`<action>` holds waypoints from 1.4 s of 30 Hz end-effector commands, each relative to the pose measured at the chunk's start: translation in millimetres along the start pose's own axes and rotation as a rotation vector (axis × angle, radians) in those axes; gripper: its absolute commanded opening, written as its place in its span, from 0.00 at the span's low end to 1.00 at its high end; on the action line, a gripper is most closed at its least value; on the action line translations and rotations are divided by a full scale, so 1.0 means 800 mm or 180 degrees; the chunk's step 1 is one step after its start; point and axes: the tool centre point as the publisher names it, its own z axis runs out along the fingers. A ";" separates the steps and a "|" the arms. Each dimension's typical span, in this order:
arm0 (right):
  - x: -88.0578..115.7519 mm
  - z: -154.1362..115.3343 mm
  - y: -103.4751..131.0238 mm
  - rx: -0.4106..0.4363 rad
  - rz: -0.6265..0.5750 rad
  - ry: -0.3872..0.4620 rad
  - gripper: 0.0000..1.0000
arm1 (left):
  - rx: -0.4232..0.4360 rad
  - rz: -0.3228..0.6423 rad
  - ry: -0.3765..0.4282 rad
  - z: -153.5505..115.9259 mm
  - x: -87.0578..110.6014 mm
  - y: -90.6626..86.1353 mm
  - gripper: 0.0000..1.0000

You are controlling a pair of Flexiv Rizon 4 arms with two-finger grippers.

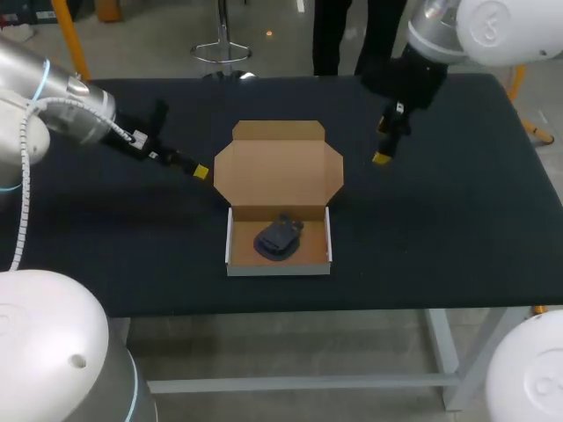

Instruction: Assemble the packaging by folding the flat box into shape, placing the metal phone stand inside, and closing the box properly

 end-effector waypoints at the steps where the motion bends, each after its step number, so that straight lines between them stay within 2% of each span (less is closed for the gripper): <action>1: -0.003 -0.002 0.011 0.0080 -0.0026 0.0020 1.00 | 0.0036 0.0055 0.0433 0.016 -0.020 -0.005 1.00; 9: -0.007 -0.003 0.026 0.0152 -0.0147 -0.0001 1.00 | 0.0121 0.0060 0.0593 0.035 -0.034 -0.015 1.00; 14: -0.011 -0.002 0.037 0.0191 -0.0238 -0.0004 1.00 | 0.0198 0.0097 0.0711 0.044 -0.034 -0.019 0.87; 17: -0.014 -0.002 0.042 0.0207 -0.0268 -0.0007 1.00 | 0.0212 0.0116 0.0772 0.051 -0.031 -0.021 0.85; 18: -0.015 -0.002 0.044 0.0216 -0.0278 -0.0011 1.00 | 0.0219 0.0123 0.0798 0.053 -0.030 -0.022 0.78; 20: -0.019 -0.001 0.047 0.0234 -0.0290 -0.0017 1.00 | 0.0232 0.0130 0.0856 0.057 -0.026 -0.023 0.76; 22: -0.022 -0.001 0.051 0.0255 -0.0299 -0.0022 1.00 | 0.0245 0.0129 0.0895 0.061 -0.020 -0.024 0.68; 28: -0.029 0.001 0.061 0.0299 -0.0343 -0.0039 1.00 | 0.0255 0.0208 0.1018 0.070 -0.005 -0.028 0.57; 42: -0.043 0.005 0.078 0.0306 -0.0432 -0.0039 1.00 | 0.0371 0.0222 0.1297 0.086 0.010 -0.036 0.42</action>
